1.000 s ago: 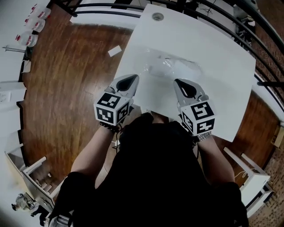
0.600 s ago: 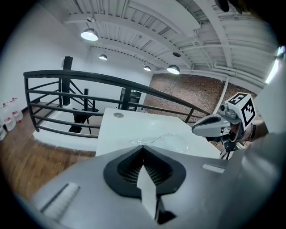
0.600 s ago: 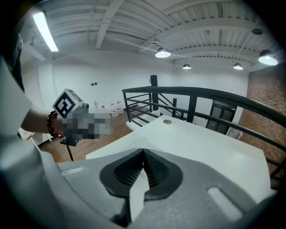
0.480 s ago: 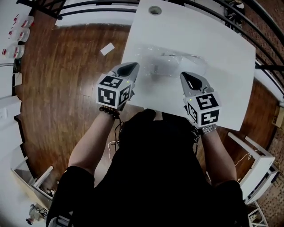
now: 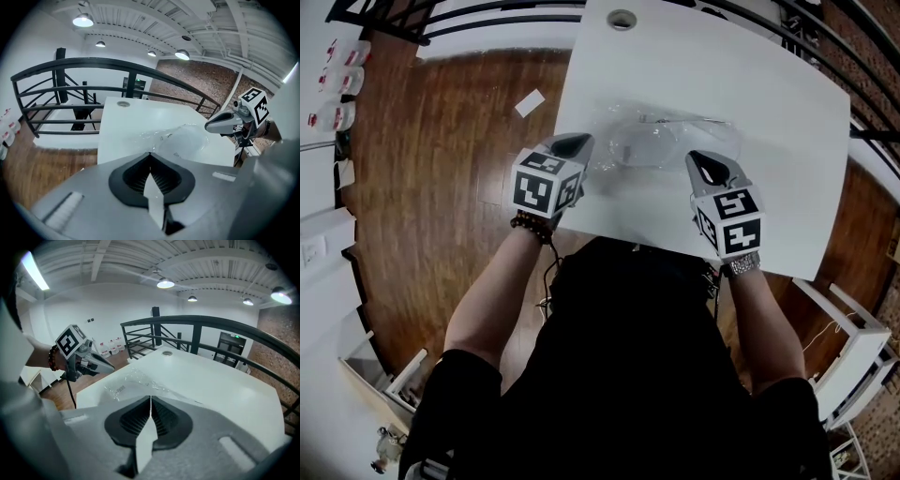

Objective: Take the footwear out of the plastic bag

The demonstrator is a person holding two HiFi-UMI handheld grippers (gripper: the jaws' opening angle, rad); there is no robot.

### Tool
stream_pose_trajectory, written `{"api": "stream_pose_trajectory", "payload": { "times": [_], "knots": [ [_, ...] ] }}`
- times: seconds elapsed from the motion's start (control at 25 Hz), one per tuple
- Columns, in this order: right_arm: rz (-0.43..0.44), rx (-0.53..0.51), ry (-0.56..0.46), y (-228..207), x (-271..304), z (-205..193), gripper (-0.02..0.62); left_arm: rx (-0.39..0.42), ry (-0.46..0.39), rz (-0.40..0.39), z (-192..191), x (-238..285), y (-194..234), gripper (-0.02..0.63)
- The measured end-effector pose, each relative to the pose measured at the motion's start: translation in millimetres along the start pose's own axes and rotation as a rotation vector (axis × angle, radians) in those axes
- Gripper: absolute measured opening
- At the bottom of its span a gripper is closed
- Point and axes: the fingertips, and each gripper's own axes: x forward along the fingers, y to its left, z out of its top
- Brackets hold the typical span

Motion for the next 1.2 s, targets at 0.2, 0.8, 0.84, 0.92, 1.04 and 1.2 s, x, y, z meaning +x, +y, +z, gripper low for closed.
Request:
{"api": "stream_pose_trajectory", "payload": {
  "times": [0.2, 0.8, 0.84, 0.92, 1.04, 1.2],
  "knots": [
    [-0.007, 0.004, 0.025, -14.5, 8.8, -6.9, 0.002, 0.010, 0.074, -0.015, -5.8, 12.5, 4.4, 0.017],
    [-0.070, 0.052, 0.049, -50.4, 0.0, -14.9, 0.106, -0.047, 0.159, -0.171, -12.4, 27.9, -8.0, 0.123],
    [-0.079, 0.063, 0.048, -56.6, -2.9, -18.0, 0.109, -0.059, 0.159, -0.187, -11.8, 27.4, -10.4, 0.128],
    [-0.095, 0.087, 0.047, -69.8, -7.6, -23.5, 0.110, -0.081, 0.157, -0.219, -10.1, 27.5, -13.7, 0.132],
    [-0.121, 0.120, 0.049, -89.3, -15.3, -31.8, 0.114, -0.118, 0.162, -0.259, -10.1, 30.2, -16.2, 0.144],
    [-0.109, 0.228, 0.043, -111.9, -24.4, -47.1, 0.126, -0.178, 0.171, -0.303, -11.8, 33.0, -18.3, 0.156]
  ]
}}
